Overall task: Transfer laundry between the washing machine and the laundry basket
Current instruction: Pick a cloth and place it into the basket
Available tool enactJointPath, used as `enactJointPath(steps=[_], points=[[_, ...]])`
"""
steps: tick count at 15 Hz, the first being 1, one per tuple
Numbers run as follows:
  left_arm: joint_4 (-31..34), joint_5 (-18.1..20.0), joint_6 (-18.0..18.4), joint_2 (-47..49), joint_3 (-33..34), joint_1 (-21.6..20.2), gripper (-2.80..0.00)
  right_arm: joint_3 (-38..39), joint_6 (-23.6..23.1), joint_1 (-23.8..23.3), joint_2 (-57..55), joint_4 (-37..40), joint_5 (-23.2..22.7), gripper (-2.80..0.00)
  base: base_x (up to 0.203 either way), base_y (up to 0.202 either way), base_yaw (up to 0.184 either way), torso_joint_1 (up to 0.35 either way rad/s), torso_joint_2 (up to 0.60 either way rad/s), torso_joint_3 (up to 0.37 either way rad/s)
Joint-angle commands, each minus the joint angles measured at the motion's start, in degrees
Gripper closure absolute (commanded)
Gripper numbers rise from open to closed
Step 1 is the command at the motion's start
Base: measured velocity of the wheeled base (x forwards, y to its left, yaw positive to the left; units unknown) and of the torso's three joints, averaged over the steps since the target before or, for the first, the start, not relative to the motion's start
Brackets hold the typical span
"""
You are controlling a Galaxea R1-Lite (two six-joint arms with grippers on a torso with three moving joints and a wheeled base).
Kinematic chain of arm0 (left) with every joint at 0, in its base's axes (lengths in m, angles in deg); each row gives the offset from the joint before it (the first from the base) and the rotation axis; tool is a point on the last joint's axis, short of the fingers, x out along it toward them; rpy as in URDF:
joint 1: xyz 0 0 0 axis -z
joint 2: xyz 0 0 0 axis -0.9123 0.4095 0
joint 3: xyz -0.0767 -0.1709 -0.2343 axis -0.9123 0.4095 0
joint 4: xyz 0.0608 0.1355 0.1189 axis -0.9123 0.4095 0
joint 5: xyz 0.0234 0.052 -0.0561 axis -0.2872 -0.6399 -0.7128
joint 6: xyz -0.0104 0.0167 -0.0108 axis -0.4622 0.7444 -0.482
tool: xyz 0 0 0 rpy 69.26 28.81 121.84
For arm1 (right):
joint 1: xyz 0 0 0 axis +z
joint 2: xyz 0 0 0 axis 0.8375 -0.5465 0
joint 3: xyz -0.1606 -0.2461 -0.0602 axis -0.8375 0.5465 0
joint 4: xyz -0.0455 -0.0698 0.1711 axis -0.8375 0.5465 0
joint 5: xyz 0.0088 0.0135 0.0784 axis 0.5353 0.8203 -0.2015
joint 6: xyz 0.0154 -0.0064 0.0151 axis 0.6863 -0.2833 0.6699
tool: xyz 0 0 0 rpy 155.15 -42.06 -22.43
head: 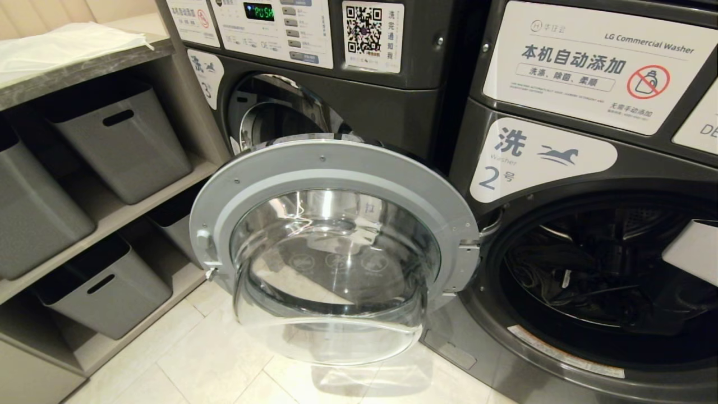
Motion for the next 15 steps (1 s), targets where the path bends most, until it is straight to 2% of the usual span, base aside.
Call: enactJointPath(steps=[1,4,5,11,15], points=[[0.0,0.0,0.0,-0.1,0.1,0.0,0.0,-4.0,-0.4,-1.4,-5.3,-0.3,0.0,-2.8,0.0,0.0,0.0,0.0,0.0,0.0],[0.0,0.0,0.0,-0.1,0.1,0.0,0.0,-7.8,-0.9,-1.5,-8.0,-0.1,-0.3,-2.8,0.0,0.0,0.0,0.0,0.0,0.0],[0.0,0.0,0.0,-0.1,0.1,0.0,0.0,-7.8,-0.8,-1.4,-8.4,-0.1,-0.3,0.0,0.0,0.0,0.0,0.0,0.0,0.0],[0.0,0.0,0.0,-0.1,0.1,0.0,0.0,-7.2,0.3,-1.3,-8.1,-0.2,-0.3,0.0,0.0,0.0,0.0,0.0,0.0,0.0],[0.0,0.0,0.0,-0.1,0.1,0.0,0.0,-5.3,1.0,-1.4,-3.8,0.1,-0.3,0.0,0.0,0.0,0.0,0.0,0.0,0.0]])
